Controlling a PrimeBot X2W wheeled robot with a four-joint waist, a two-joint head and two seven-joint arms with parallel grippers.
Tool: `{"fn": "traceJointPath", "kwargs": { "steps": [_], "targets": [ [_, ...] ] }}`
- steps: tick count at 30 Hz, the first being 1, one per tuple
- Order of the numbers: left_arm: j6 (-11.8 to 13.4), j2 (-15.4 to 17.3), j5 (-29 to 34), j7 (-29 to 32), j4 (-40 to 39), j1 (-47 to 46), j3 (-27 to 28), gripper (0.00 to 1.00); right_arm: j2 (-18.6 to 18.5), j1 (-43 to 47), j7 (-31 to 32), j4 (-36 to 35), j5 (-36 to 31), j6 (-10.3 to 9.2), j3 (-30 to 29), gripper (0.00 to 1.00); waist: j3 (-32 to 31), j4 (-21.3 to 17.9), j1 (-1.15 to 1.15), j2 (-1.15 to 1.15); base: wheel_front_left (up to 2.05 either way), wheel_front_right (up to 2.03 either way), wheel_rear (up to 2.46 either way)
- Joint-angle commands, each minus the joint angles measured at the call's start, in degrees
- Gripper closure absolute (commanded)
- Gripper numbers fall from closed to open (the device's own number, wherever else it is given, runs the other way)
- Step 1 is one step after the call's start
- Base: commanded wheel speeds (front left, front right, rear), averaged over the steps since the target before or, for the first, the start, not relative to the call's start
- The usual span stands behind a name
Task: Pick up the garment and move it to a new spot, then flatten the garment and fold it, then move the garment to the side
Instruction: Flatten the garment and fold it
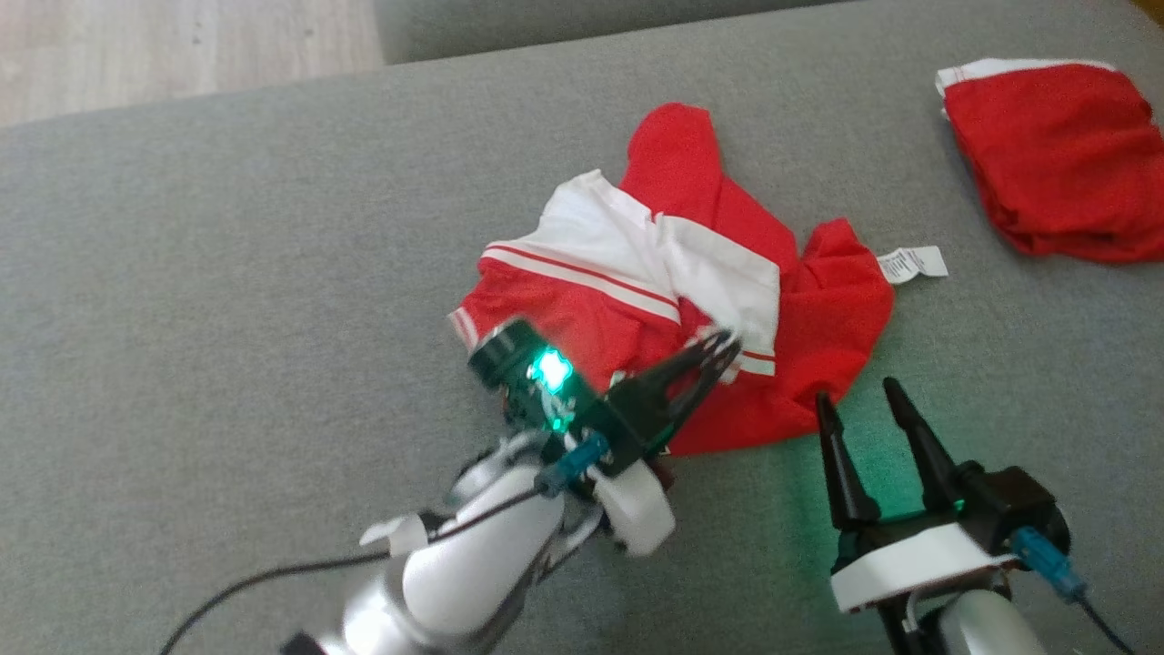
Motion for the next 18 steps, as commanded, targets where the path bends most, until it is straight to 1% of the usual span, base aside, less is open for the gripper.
{"fn": "traceJointPath", "kwargs": {
  "steps": [1,4,7,10,12,15,18],
  "targets": [
    [-0.2,0.6,0.3,-0.5,-4.4,-5.5,1.9,1.00,-0.3,-0.4,-0.2,-1.3,0.2,-0.04,1.8,0.00,-1.0,1.0,0.00,0.00,0.00,0.00,0.00],
    [-0.6,1.3,1.3,-0.4,-7.7,-12.2,2.5,1.00,-0.3,-0.9,-0.2,-1.0,0.0,-0.04,2.9,0.00,-1.9,1.1,0.00,0.00,0.00,0.00,0.00],
    [-0.9,2.1,1.9,-0.2,-9.2,-21.4,4.2,1.00,-0.3,-1.4,-0.2,-1.0,0.0,-0.04,3.0,0.00,-2.5,0.8,0.00,0.00,0.00,0.00,0.00],
    [-1.1,3.5,1.0,-0.2,-8.4,-30.1,7.5,1.00,-0.3,-1.5,-0.2,-0.9,0.2,-0.04,3.3,0.00,-3.1,0.4,0.00,0.00,0.00,0.00,0.00],
    [-1.2,4.9,-0.3,-0.3,-7.6,-34.2,10.3,1.00,-0.3,-1.2,-0.2,-0.9,0.4,-0.04,3.2,0.00,-3.4,0.3,0.00,0.00,0.00,0.00,0.00],
    [-1.1,7.7,-2.2,0.3,-7.2,-35.5,13.6,1.00,-0.3,-0.1,-0.2,-1.0,0.8,-0.04,3.0,0.00,-3.9,0.8,0.00,0.00,0.00,0.00,0.00],
    [-0.7,10.9,-5.3,1.8,-8.3,-29.8,15.6,1.00,-0.3,1.0,-0.2,-1.2,1.1,-0.04,2.4,0.00,-4.1,2.0,0.00,0.00,0.00,0.00,0.00]
  ]
}}
